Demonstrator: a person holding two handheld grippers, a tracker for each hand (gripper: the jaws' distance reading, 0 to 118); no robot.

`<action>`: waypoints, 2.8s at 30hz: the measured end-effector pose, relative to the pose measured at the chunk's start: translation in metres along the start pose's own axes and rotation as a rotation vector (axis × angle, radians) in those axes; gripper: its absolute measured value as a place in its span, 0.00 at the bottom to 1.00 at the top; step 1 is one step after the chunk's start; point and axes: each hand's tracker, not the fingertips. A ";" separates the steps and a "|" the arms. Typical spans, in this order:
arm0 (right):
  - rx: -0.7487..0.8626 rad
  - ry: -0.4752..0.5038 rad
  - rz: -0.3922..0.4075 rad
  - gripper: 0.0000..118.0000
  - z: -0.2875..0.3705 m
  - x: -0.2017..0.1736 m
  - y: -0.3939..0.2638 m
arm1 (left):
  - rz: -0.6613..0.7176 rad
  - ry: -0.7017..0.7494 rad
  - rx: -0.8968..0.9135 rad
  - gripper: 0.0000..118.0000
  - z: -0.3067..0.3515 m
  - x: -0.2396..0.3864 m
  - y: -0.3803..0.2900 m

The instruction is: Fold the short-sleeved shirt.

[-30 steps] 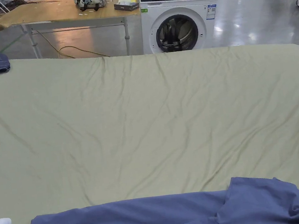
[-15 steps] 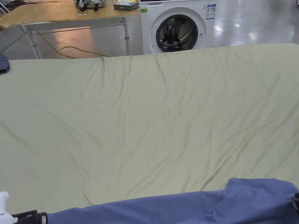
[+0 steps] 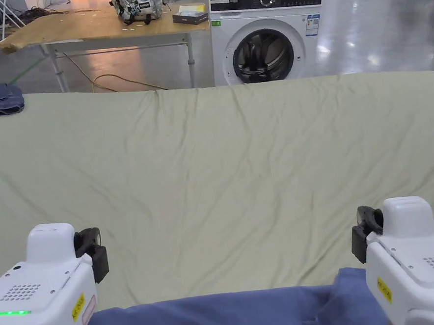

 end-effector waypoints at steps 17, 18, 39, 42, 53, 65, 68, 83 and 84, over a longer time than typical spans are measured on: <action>0.132 0.043 -0.010 0.00 0.000 -0.050 0.017 | 0.283 -0.143 -0.240 0.00 0.023 -0.119 -0.022; 0.130 0.048 -0.005 0.00 -0.001 -0.051 0.016 | 0.337 -0.200 -0.297 0.00 0.019 -0.134 -0.029; -0.004 0.094 0.051 0.00 -0.015 -0.052 -0.003 | 0.988 -0.757 -0.722 0.56 -0.041 -0.191 -0.153; -0.008 0.093 0.055 0.00 -0.015 -0.053 -0.004 | 0.980 -0.778 -0.717 0.56 -0.048 -0.168 -0.150; -0.014 0.096 0.030 0.00 -0.014 -0.051 -0.004 | 0.842 -0.656 -0.756 0.05 -0.057 -0.150 -0.139; 0.018 0.051 0.036 0.00 -0.014 -0.030 0.002 | 0.703 -0.566 -0.679 0.01 -0.038 -0.167 -0.087; 0.007 0.051 0.025 0.00 -0.015 -0.027 0.002 | 0.687 -0.503 -0.666 0.01 -0.032 -0.184 -0.069; 0.022 0.049 0.147 0.00 -0.008 -0.030 0.000 | 0.777 -0.454 -0.610 0.01 0.005 -0.161 -0.015; 0.020 0.052 0.140 0.00 -0.009 -0.030 0.000 | 0.794 -0.496 -0.608 0.01 0.002 -0.150 -0.013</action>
